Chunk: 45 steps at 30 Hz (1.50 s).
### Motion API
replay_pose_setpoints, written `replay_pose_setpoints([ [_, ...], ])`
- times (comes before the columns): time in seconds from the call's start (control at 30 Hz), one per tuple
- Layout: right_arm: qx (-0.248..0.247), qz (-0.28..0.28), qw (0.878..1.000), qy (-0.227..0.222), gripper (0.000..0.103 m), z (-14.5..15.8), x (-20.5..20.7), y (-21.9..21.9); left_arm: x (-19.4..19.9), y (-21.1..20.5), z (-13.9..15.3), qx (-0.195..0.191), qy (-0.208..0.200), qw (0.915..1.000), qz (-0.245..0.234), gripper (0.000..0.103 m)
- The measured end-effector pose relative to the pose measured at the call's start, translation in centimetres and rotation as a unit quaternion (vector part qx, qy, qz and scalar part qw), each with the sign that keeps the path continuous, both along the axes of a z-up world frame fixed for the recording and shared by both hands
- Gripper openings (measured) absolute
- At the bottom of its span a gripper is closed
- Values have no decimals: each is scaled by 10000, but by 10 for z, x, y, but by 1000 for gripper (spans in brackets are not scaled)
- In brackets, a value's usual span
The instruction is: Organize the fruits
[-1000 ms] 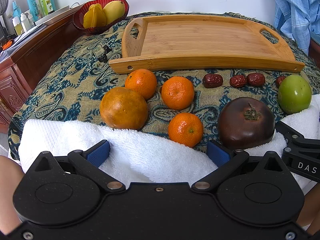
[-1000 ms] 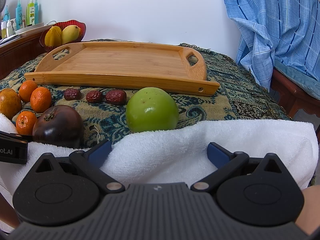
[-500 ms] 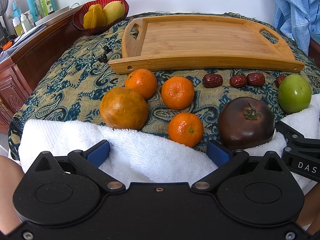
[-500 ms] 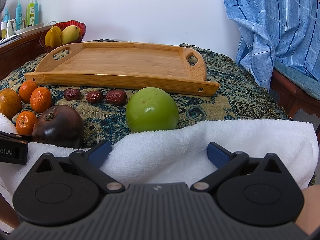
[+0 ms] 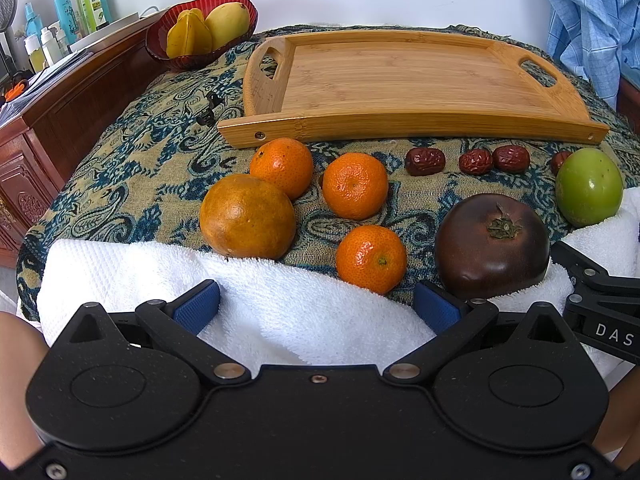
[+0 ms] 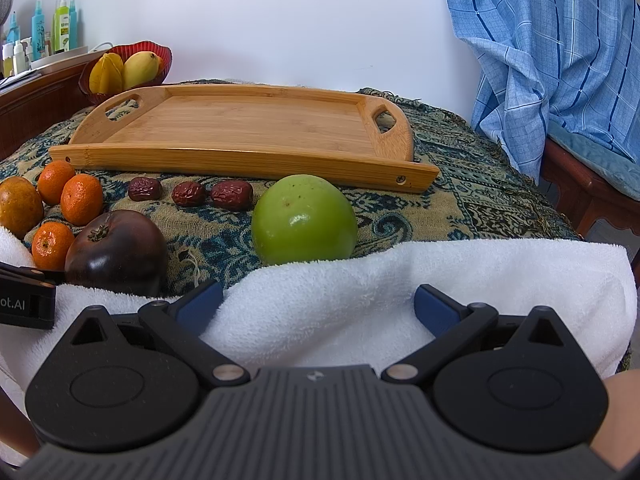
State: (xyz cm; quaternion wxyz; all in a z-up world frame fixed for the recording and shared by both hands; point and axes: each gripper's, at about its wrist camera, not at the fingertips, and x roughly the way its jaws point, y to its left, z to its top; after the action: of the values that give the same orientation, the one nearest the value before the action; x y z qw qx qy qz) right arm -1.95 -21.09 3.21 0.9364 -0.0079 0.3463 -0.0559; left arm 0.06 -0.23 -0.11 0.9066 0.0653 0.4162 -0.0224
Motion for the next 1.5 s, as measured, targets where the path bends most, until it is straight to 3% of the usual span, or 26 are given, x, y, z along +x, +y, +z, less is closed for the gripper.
replay_pose_setpoints([
  [0.83,-26,-30,10000,-53,103,1,1,0,0,0,0,89,-91,9997,-194,103],
  [0.97,4,-23,9999,105,103,5,4,-1,1,3,6,-24,-51,9997,-225,103],
  [1.13,-118,69,9999,64,103,12,3,3,-11,13,15,-195,-293,9987,-380,93],
  [1.3,-76,92,9997,-206,103,21,-3,4,-20,30,30,-496,-723,9960,-179,81],
  [1.5,-51,143,9991,-404,92,33,1,2,-8,53,37,-803,-793,9936,-25,62],
])
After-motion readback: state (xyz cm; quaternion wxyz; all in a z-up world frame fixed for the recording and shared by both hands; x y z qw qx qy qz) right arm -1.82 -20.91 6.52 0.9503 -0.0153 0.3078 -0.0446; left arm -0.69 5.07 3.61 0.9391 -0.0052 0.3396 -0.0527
